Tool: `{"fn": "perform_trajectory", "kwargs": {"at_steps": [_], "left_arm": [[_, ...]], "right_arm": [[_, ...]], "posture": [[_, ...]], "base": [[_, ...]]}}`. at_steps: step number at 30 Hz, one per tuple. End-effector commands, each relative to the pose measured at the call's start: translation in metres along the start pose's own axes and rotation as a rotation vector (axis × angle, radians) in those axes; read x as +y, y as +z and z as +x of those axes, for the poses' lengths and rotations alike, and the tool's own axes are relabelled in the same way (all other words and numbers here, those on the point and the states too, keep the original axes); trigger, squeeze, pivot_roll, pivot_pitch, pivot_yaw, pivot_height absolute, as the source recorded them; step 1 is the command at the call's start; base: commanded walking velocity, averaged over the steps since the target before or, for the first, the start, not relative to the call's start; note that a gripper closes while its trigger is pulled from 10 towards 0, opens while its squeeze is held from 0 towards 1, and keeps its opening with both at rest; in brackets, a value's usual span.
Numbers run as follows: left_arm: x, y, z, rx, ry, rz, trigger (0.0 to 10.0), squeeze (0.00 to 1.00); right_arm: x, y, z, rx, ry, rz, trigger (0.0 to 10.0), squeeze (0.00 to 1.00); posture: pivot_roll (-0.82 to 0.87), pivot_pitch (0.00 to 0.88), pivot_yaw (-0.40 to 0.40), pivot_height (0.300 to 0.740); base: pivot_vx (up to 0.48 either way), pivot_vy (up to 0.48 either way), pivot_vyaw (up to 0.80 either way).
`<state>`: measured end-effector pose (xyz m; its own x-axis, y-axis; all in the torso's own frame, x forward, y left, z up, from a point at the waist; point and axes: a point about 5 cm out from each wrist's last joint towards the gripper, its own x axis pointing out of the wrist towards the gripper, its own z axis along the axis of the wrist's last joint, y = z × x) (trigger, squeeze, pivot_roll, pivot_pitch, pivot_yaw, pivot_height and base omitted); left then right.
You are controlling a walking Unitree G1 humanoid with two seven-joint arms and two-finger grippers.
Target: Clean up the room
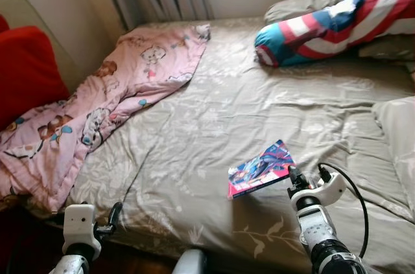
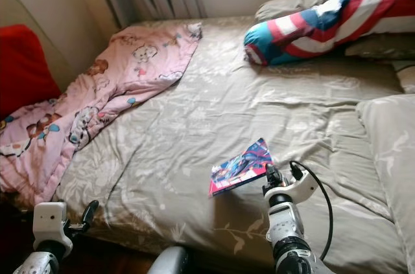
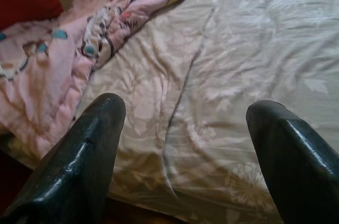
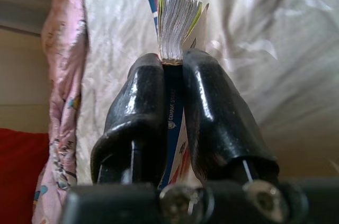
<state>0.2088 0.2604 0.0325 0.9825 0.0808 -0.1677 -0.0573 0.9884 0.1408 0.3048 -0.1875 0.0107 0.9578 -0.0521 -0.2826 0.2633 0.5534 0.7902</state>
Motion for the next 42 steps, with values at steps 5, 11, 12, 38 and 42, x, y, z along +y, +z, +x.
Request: {"fn": "perform_trajectory", "kwargs": {"at_steps": [5, 11, 12, 38, 42], "left_arm": [[0.013, -0.001, -0.021, 0.049, -0.008, 0.051, 10.0, 0.0], [0.01, 0.006, -0.026, 0.063, -0.024, 0.063, 10.0, 0.0], [0.009, 0.007, -0.025, 0.063, -0.026, 0.063, 10.0, 0.0], [0.005, 0.007, -0.025, 0.101, -0.036, 0.058, 10.0, 0.0], [0.004, 0.007, -0.025, 0.105, -0.041, 0.067, 10.0, 0.0]], "right_arm": [[-0.005, 0.014, 0.0, -0.082, -0.046, 0.035, 10.0, 0.0], [-0.03, 0.021, -0.011, -0.12, -0.154, 0.036, 10.0, 0.0], [-0.033, 0.019, -0.013, -0.108, -0.165, 0.02, 10.0, 0.0], [-0.083, 0.0, -0.049, -0.103, -0.422, 0.112, 10.0, 0.0], [-0.082, -0.004, -0.049, -0.102, -0.423, 0.135, 10.0, 0.0]], "posture": [[0.21, 0.213, 0.196, 0.661], [0.21, 0.246, 0.205, 0.661], [0.21, 0.247, 0.205, 0.661], [0.2, 0.266, 0.203, 0.661], [0.2, 0.266, 0.2, 0.661]], "base": [[0.0, 0.0, 0.0], [0.0, 0.0, 0.0], [0.0, 0.0, 0.0], [0.0, 0.0, 0.0], [0.0, 0.0, 0.0]]}}
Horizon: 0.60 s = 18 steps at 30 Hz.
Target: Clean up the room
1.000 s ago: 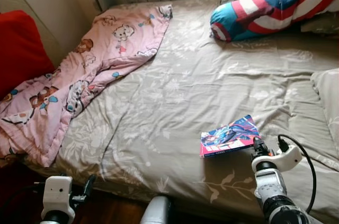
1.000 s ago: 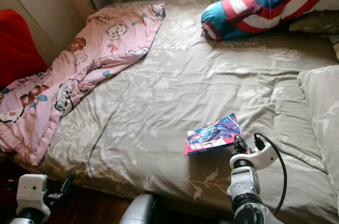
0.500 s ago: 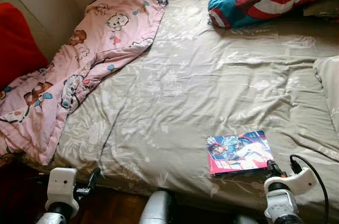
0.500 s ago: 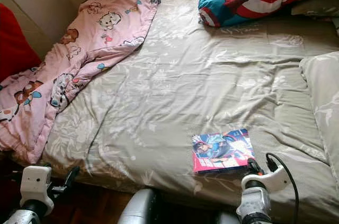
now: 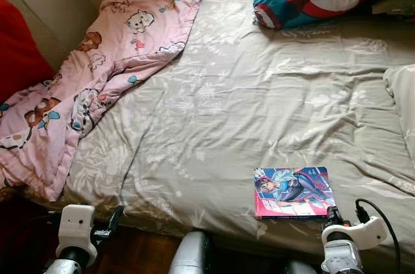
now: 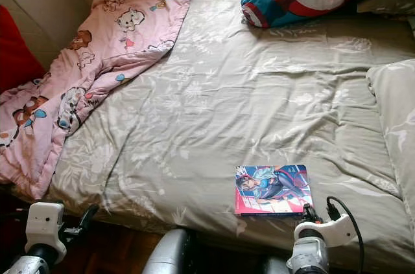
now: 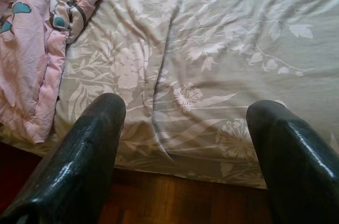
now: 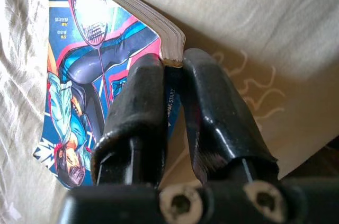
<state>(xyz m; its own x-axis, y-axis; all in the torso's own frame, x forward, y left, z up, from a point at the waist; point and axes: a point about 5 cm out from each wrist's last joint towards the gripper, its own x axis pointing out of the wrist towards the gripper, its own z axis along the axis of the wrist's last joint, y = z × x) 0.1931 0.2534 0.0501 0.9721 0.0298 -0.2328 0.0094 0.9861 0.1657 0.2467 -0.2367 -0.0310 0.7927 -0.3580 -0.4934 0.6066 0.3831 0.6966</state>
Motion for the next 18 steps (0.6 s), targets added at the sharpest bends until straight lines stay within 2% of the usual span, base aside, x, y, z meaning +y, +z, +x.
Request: {"fn": "perform_trajectory", "kwargs": {"at_steps": [1, 2, 5, 6, 7, 8, 13, 14, 15, 16, 18], "left_arm": [[0.0066, -0.0093, -0.0065, 0.049, 0.021, 0.026, 10.0, 0.0], [0.0067, -0.0095, -0.0065, 0.051, 0.024, 0.027, 10.0, 0.0], [0.007, -0.0099, -0.0063, 0.052, 0.026, 0.025, 10.0, 0.0], [0.0069, -0.01, -0.0061, 0.053, 0.027, 0.025, 10.0, 0.0], [0.0066, -0.0103, -0.0057, 0.053, 0.028, 0.025, 10.0, 0.0], [0.0058, -0.0108, -0.0048, 0.054, 0.028, 0.024, 10.0, 0.0], [0.0026, -0.0112, -0.0019, 0.052, 0.027, 0.018, 10.0, 0.0], [0.0023, -0.0114, -0.0012, 0.052, 0.027, 0.017, 10.0, 0.0], [0.0023, -0.0114, -0.0012, 0.052, 0.027, 0.017, 10.0, 0.0], [0.0019, -0.0117, -0.0001, 0.051, 0.028, 0.015, 10.0, 0.0], [0.0015, -0.0119, 0.0011, 0.05, 0.03, 0.012, 10.0, 0.0]], "right_arm": [[-0.0084, -0.0157, -0.0063, 0.052, -0.035, 0.019, 10.0, 0.63], [-0.0065, -0.0175, -0.0062, 0.057, -0.031, 0.016, 10.0, 0.88], [-0.0059, -0.0185, -0.0062, 0.063, -0.034, 0.011, 10.0, 0.85], [-0.0059, -0.0185, -0.0062, 0.065, -0.034, 0.007, 10.0, 0.77], [-0.0061, -0.0184, -0.0061, 0.066, -0.035, 0.003, 10.0, 0.29], [-0.0063, -0.0181, -0.0061, 0.065, -0.037, 0.003, 10.0, 0.0], [-0.0069, -0.0158, -0.0056, 0.058, -0.042, 0.002, 10.0, 0.0], [-0.0072, -0.0151, -0.0055, 0.056, -0.042, -0.001, 10.0, 0.77], [-0.0072, -0.0151, -0.0055, 0.056, -0.042, -0.001, 10.0, 0.77], [-0.0085, -0.0138, -0.0055, 0.053, -0.049, -0.008, 10.0, 1.0], [-0.0093, -0.0132, -0.0055, 0.052, -0.052, -0.009, 10.0, 1.0]], "posture": [[0.2, 0.266, 0.2, 0.661], [0.2, 0.266, 0.2, 0.661], [0.2, 0.264, 0.197, 0.661], [0.2, 0.264, 0.197, 0.661], [0.2, 0.264, 0.197, 0.661], [0.2, 0.262, 0.195, 0.661], [0.19, 0.254, 0.188, 0.661], [0.19, 0.252, 0.186, 0.661], [0.19, 0.252, 0.186, 0.661], [0.19, 0.25, 0.184, 0.661], [0.18, 0.246, 0.18, 0.661]], "base": [[0.0, 0.0, 0.0], [0.0, 0.0, 0.0], [0.0, 0.0, 0.0], [0.0, 0.0, 0.0], [0.0, 0.0, 0.0], [0.0, 0.0, 0.0], [0.0, 0.0, 0.0], [0.0, 0.0, 0.0], [0.0, 0.0, 0.0], [0.0, 0.0, 0.0], [0.0, 0.0, 0.0]]}}
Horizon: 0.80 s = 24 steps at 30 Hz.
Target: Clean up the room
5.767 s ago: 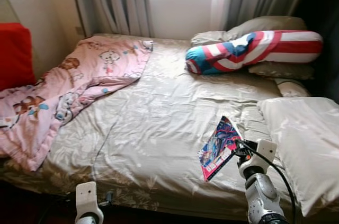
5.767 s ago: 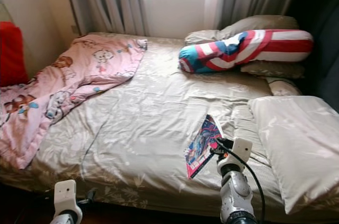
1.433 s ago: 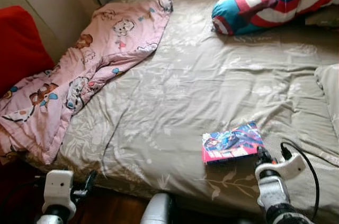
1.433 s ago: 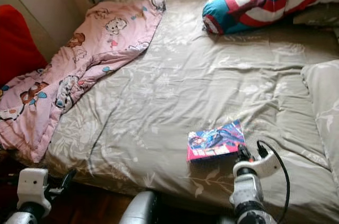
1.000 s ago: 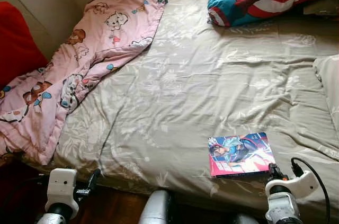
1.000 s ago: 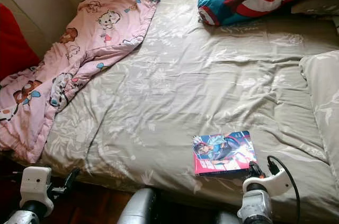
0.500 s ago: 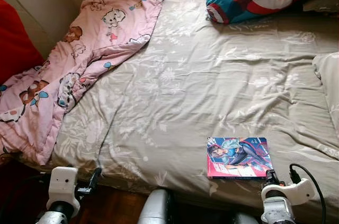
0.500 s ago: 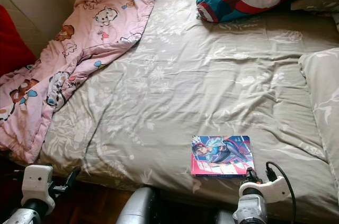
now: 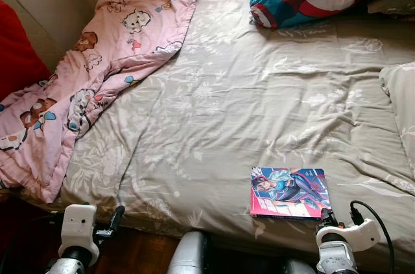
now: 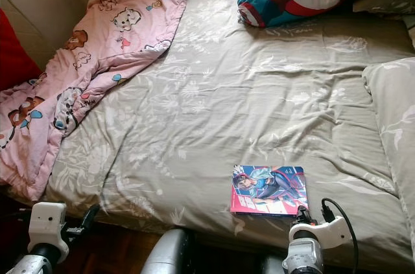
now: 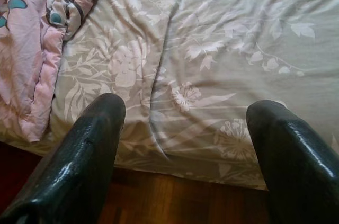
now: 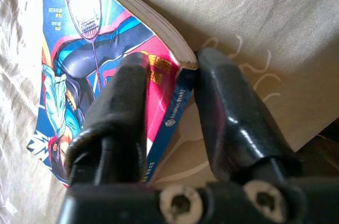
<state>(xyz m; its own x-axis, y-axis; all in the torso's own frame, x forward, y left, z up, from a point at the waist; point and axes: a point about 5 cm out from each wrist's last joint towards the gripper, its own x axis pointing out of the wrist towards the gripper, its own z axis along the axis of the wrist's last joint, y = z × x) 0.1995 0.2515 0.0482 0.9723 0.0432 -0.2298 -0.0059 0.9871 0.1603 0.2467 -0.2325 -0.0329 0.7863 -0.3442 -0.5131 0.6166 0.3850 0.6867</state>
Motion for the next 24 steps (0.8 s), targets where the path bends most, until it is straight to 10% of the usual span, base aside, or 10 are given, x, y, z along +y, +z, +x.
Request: {"fn": "perform_trajectory", "kwargs": {"at_steps": [1, 2, 3, 5, 6, 24], "left_arm": [[0.003, -0.012, -0.004, 0.049, 0.018, 0.019, 10.0, 0.0], [0.003, -0.012, -0.003, 0.047, 0.02, 0.016, 10.0, 0.0], [0.002, -0.012, -0.002, 0.046, 0.021, 0.013, 10.0, 0.0], [0.002, -0.012, -0.002, 0.046, 0.021, 0.013, 10.0, 0.0], [0.001, -0.012, 0.0, 0.044, 0.022, 0.012, 10.0, 0.0], [-0.031, -0.057, 0.032, 0.193, 0.079, -0.118, 10.0, 0.0]], "right_arm": [[-0.01, -0.009, -0.005, 0.031, -0.042, -0.003, 10.0, 1.0], [-0.01, -0.008, -0.005, 0.03, -0.044, -0.004, 10.0, 1.0], [-0.011, -0.008, -0.005, 0.028, -0.049, -0.005, 10.0, 0.65], [-0.011, -0.008, -0.005, 0.028, -0.049, -0.005, 10.0, 0.65], [-0.011, -0.007, -0.005, 0.026, -0.056, -0.008, 10.0, 0.0], [-0.005, -0.021, -0.008, 0.129, 0.058, -0.488, 10.0, 0.0]], "posture": [[0.18, 0.24, 0.175, 0.661], [0.18, 0.24, 0.175, 0.661], [0.18, 0.236, 0.172, 0.661], [0.18, 0.236, 0.172, 0.661], [0.18, 0.235, 0.171, 0.661], [0.01, 0.064, 0.046, 0.661]], "base": [[0.0, 0.0, 0.0], [0.0, 0.0, 0.0], [0.0, 0.0, 0.0], [0.0, 0.0, 0.0], [0.0, 0.0, 0.0], [0.0, 0.0, 0.0]]}}
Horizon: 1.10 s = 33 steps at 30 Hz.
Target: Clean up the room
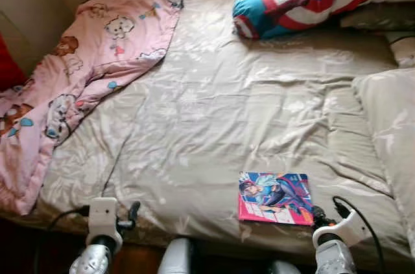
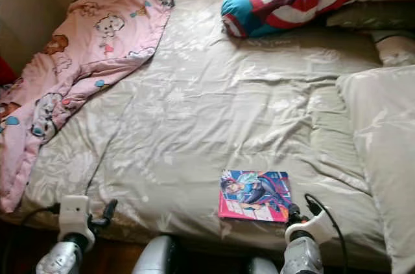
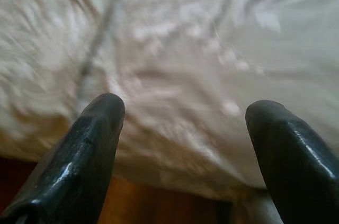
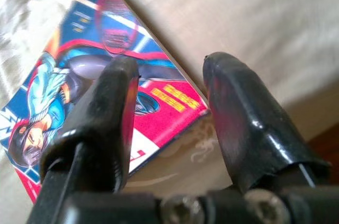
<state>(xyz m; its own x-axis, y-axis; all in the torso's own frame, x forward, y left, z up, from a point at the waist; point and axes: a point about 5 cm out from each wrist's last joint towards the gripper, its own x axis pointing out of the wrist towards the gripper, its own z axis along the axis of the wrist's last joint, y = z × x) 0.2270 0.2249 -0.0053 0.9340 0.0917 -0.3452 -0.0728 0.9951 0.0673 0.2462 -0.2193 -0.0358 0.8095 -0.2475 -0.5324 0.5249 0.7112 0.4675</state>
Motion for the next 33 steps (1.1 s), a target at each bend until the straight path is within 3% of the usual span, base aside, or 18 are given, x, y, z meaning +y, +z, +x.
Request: {"fn": "perform_trajectory", "kwargs": {"at_steps": [1, 3, 6, 8, 9, 19, 27, 33], "left_arm": [[0.005, -0.022, -0.004, 0.089, 0.055, -0.025, 10.0, 0.0], [0.004, -0.029, -0.004, 0.121, 0.067, -0.042, 10.0, 0.0], [0.002, -0.049, -0.008, 0.215, 0.096, -0.058, 10.0, 0.0], [-0.001, -0.058, -0.013, 0.255, 0.119, -0.085, 10.0, 0.0], [-0.002, -0.061, -0.014, 0.267, 0.124, -0.089, 10.0, 0.0], [-0.006, -0.076, -0.02, 0.354, 0.137, -0.084, 10.0, 0.0], [-0.007, -0.075, -0.018, 0.365, 0.132, -0.08, 10.0, 0.0], [-0.009, -0.075, -0.016, 0.379, 0.129, -0.085, 10.0, 0.0]], "right_arm": [[-0.003, -0.013, -0.005, 0.056, 0.018, -0.107, 10.0, 0.0], [-0.003, -0.016, -0.006, 0.07, 0.034, -0.134, 10.0, 0.0], [-0.005, -0.027, -0.01, 0.117, 0.066, -0.255, 10.0, 0.0], [-0.01, -0.035, -0.014, 0.169, 0.086, -0.403, 10.0, 0.0], [-0.011, -0.036, -0.015, 0.179, 0.089, -0.419, 10.0, 0.0], [-0.022, -0.044, -0.02, 0.246, 0.057, -0.464, 10.0, 0.0], [-0.025, -0.055, -0.025, 0.3, 0.056, -0.486, 10.0, 0.0], [-0.042, -0.064, -0.034, 0.358, 0.026, -0.512, 10.0, 0.0]], "posture": [[0.0, 0.047, 0.036, 0.661], [0.0, 0.037, 0.032, 0.661], [-0.02, 0.0, 0.002, 0.661], [-0.03, 0.0, -0.015, 0.665], [-0.03, 0.0, -0.015, 0.67], [-0.04, 0.0, -0.018, 0.74], [-0.04, 0.0, -0.01, 0.74], [-0.04, 0.0, -0.015, 0.74]], "base": [[0.0, 0.0, 0.0], [0.0, 0.0, 0.0], [0.0, 0.0, 0.0], [0.0, 0.0, 0.0], [0.0, 0.0, 0.0], [0.0, 0.0, 0.0], [0.0, 0.0, 0.0], [0.0, 0.0, 0.0]]}}
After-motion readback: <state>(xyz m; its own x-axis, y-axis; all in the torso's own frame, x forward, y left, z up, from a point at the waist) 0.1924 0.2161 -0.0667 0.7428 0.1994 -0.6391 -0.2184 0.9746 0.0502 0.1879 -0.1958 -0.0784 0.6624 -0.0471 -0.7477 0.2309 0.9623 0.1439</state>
